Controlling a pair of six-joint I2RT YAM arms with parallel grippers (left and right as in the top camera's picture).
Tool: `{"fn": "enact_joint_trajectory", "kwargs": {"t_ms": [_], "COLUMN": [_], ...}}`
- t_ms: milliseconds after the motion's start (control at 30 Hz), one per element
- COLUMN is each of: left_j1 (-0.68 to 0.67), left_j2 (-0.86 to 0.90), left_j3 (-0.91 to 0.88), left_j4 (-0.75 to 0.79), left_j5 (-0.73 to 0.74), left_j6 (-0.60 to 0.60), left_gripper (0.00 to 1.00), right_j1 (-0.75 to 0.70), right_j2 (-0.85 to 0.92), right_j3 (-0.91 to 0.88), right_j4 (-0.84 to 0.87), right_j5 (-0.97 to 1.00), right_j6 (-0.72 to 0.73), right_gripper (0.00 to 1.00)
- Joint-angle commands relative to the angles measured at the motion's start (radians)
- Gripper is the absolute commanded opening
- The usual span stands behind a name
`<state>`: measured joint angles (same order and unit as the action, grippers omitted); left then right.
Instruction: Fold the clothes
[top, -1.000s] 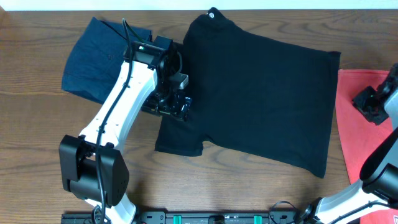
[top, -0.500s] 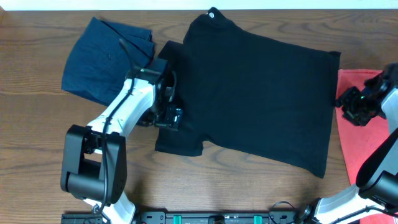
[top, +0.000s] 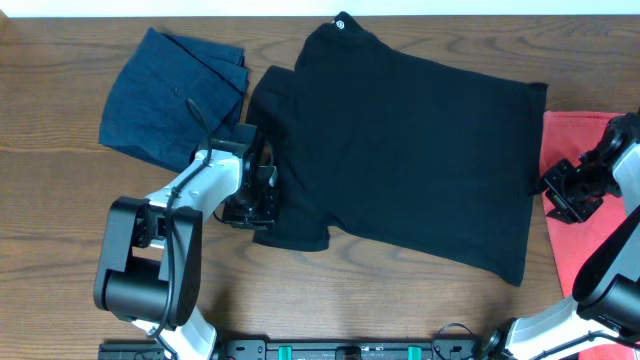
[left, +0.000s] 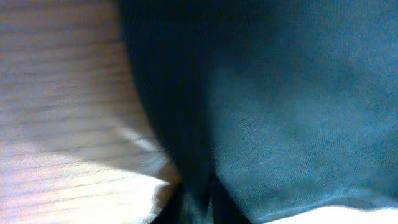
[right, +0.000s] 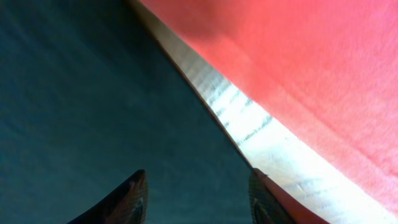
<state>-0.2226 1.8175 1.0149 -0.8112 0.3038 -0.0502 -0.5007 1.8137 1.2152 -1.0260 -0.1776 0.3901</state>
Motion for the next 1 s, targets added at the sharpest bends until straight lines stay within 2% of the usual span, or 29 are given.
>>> {"fn": "enact_joint_trajectory", "kwargs": {"t_ms": [0, 567, 633, 767, 800, 967], "left_j1": [0.005, 0.006, 0.006, 0.006, 0.006, 0.006], "left_j2": [0.0, 0.0, 0.0, 0.0, 0.0, 0.0], "left_j3": [-0.018, -0.019, -0.019, -0.019, -0.019, -0.019], "left_j4": [0.002, -0.016, -0.017, -0.026, -0.033, -0.08], "left_j5": [0.08, 0.078, 0.078, 0.078, 0.077, 0.078], "left_j6": [0.05, 0.05, 0.05, 0.05, 0.05, 0.049], "left_gripper": [0.06, 0.06, 0.06, 0.06, 0.06, 0.06], "right_j1": [-0.002, -0.002, -0.002, -0.008, -0.012, -0.043], "right_j2": [-0.011, -0.011, -0.012, -0.012, -0.012, -0.012], "right_j3": [-0.043, -0.271, -0.273, -0.273, -0.273, -0.273], "right_j4": [-0.002, 0.152, 0.155, 0.134, 0.125, 0.091], "right_j5": [0.015, -0.087, -0.058, 0.108, 0.15, 0.276], "right_j6": [0.005, -0.036, -0.035, 0.03, 0.057, 0.138], "right_gripper": [0.5, 0.49, 0.38, 0.04, 0.01, 0.01]}}
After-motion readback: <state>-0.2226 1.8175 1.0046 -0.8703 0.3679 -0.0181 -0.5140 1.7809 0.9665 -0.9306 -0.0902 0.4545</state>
